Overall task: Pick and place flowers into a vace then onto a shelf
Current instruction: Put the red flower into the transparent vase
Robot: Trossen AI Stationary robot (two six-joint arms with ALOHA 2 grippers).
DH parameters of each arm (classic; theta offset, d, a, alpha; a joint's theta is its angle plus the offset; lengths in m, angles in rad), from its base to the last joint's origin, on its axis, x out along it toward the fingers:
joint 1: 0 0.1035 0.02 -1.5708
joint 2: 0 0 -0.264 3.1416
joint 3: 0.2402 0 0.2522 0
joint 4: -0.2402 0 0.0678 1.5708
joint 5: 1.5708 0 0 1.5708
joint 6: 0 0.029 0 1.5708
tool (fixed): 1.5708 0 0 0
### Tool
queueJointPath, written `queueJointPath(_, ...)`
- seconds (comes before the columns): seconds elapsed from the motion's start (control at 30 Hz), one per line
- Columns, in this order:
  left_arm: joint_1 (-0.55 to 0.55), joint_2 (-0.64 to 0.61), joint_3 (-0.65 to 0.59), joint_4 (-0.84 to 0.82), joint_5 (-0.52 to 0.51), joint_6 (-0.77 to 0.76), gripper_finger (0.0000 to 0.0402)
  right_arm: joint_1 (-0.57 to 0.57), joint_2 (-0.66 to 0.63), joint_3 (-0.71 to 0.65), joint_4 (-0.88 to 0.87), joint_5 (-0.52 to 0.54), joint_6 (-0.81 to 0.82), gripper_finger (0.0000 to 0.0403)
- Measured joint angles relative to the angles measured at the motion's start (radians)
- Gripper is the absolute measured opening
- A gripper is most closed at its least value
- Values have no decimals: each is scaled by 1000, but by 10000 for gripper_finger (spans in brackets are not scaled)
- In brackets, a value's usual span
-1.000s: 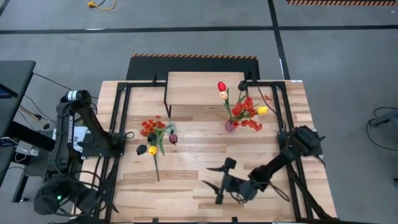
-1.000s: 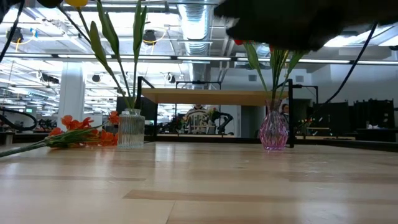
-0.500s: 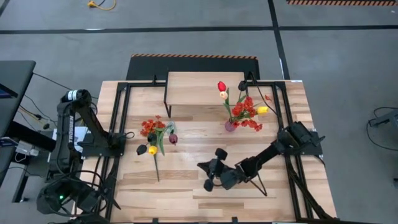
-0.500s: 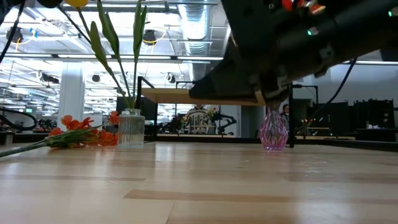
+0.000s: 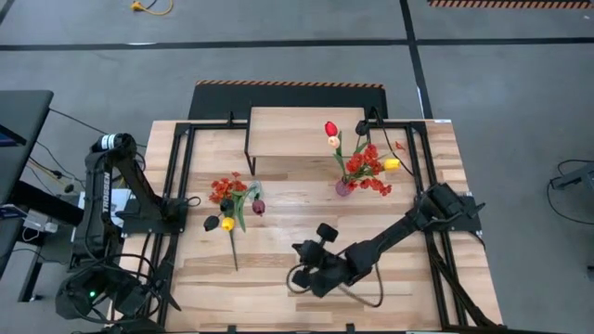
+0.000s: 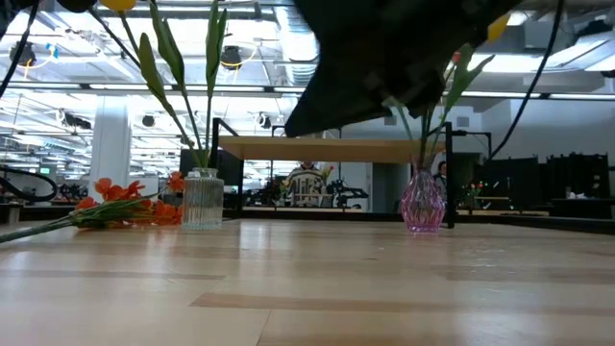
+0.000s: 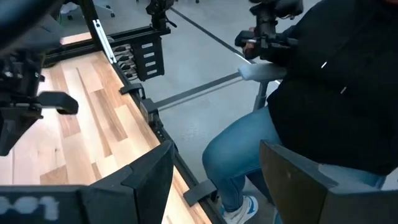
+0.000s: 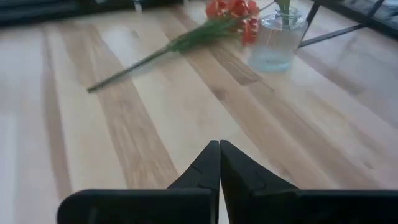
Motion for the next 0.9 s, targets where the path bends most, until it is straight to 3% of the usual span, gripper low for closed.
queueJointPath(0.1,0,0,0,-1,0,0,226,5,18,61,-155,-25,18,0)
queueJointPath(0.23,0,-1,0,-26,0,0,226,-13,79,69,-158,-80,61,0)
queueJointPath(0.37,2,-1,0,-41,-2,0,226,-41,133,70,-62,-32,51,0)
queueJointPath(0.6,8,-1,0,-45,11,-2,226,-67,170,78,129,-17,-109,0)
queueJointPath(0.73,8,15,-8,-39,-80,-1,226,-70,166,74,115,1,-116,0)
queueJointPath(0.9,76,53,-48,-23,-92,17,226,-72,168,74,111,7,-116,0)
